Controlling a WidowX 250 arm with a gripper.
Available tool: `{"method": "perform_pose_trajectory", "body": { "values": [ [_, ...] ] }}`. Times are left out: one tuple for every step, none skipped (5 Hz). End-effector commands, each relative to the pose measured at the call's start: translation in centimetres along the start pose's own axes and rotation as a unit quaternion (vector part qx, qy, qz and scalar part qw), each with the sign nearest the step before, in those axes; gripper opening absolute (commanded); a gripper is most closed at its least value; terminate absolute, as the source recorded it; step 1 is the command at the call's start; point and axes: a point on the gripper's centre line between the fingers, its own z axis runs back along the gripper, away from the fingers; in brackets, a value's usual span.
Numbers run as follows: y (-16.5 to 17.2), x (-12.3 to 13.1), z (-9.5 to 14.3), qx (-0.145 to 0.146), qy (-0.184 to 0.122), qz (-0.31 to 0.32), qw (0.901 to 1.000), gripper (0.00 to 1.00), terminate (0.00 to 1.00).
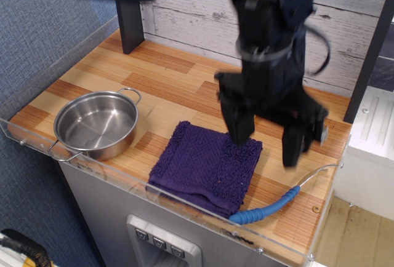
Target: Put the blue spoon in between but above the pan and cloth
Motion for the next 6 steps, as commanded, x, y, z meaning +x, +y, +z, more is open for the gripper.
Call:
{"method": "perform_pose_trajectory", "body": {
  "values": [
    [0.3, -1.2, 0.3, 0.01, -0.031, -0.035, 0.9989, 1.0, 0.0],
    [0.0, -1.0, -0.2, 0.019, -0.031, -0.043, 0.9984, 1.0, 0.0],
    [-0.6, -0.5, -1.3, 0.026, -0.024, -0.045, 0.9983, 1.0, 0.0],
    [-1.2, -0.1, -2.6, 0.031, -0.015, -0.052, 0.998, 1.0, 0.0],
    [-1.6, 0.2, -4.3, 0.032, -0.003, -0.056, 0.9979, 1.0, 0.0],
    [-1.8, 0.4, -5.5, 0.036, 0.004, -0.059, 0.9976, 1.0, 0.0]
  ]
}}
